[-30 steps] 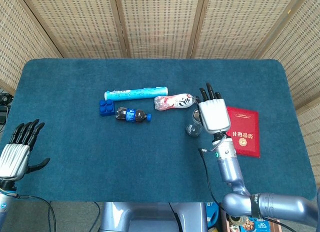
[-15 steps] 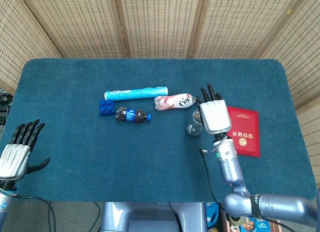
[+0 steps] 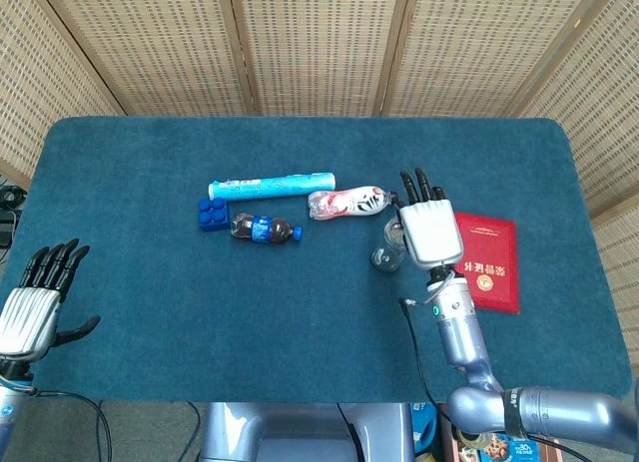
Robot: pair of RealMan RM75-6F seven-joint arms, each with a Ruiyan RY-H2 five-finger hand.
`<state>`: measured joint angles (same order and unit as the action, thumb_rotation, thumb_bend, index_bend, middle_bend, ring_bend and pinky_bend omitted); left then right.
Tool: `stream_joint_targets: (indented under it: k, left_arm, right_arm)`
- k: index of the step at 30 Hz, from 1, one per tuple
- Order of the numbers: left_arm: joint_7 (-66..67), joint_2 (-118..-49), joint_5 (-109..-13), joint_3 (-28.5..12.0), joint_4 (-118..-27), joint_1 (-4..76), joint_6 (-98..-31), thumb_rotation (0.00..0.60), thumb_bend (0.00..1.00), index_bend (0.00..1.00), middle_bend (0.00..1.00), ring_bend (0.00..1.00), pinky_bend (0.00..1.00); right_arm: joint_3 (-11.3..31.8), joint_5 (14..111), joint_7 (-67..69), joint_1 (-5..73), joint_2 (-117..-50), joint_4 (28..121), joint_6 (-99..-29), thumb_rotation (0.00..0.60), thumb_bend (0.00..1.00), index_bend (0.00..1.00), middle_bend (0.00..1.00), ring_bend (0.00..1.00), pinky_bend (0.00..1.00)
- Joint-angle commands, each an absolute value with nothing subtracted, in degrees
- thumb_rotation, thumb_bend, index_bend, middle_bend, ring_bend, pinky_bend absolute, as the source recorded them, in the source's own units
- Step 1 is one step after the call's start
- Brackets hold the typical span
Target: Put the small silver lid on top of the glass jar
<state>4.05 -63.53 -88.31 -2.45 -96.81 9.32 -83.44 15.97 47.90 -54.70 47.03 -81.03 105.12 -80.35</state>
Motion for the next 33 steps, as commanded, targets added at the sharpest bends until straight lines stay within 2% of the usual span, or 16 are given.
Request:
stream_joint_targets:
  k: [1, 5, 10, 16, 23, 33]
  left_arm:
    - [4.0, -63.5, -88.3, -2.5, -96.8, 9.3, -83.5, 0.600, 0.22, 0.00, 0.00, 0.00, 0.00]
    - [3.8, -63.5, -88.3, -2.5, -96.8, 9.2, -83.6, 0.600, 0.22, 0.00, 0.00, 0.00, 0.00]
    - [3.4, -63.4, -88.1, -2.4, -96.7, 9.2, -83.5, 0.600, 0.22, 0.00, 0.00, 0.00, 0.00]
    - [2.9, -63.2, -87.9, -2.5, -96.7, 9.1, -83.7, 0.600, 0.22, 0.00, 0.00, 0.00, 0.00]
    - [4.1, -63.4, -86.6, -2.7, -96.6, 8.7, -83.6, 0.600, 0.22, 0.00, 0.00, 0.00, 0.00]
    - [6.5, -63.9, -84.3, -2.7, -97.0, 8.3, -82.8, 0.600, 0.20, 0.00, 0.00, 0.00, 0.00]
  right_arm:
    - [16.0, 47.9, -54.7, 47.0, -80.9, 105.3, -80.4, 0.600, 0.40, 0.57, 0.16, 0.11, 0.35]
    - [16.1, 48.3, -54.9, 46.9, -80.3, 106.0, -80.7, 0.600, 0.39, 0.53, 0.13, 0.09, 0.35]
    - [16.9, 49.3, -54.4, 46.3, -78.1, 109.4, -82.0, 0.600, 0.38, 0.41, 0.05, 0.02, 0.35]
    - [16.8, 51.7, -51.8, 43.5, -74.0, 115.7, -84.4, 0.600, 0.29, 0.30, 0.00, 0.00, 0.28]
    - [11.1, 58.1, -46.0, 36.5, -68.9, 119.6, -87.2, 0.600, 0.14, 0.20, 0.00, 0.00, 0.20]
    - [0.0, 69.2, -30.2, 24.9, -67.3, 111.2, -89.5, 0.600, 0.07, 0.11, 0.00, 0.00, 0.10]
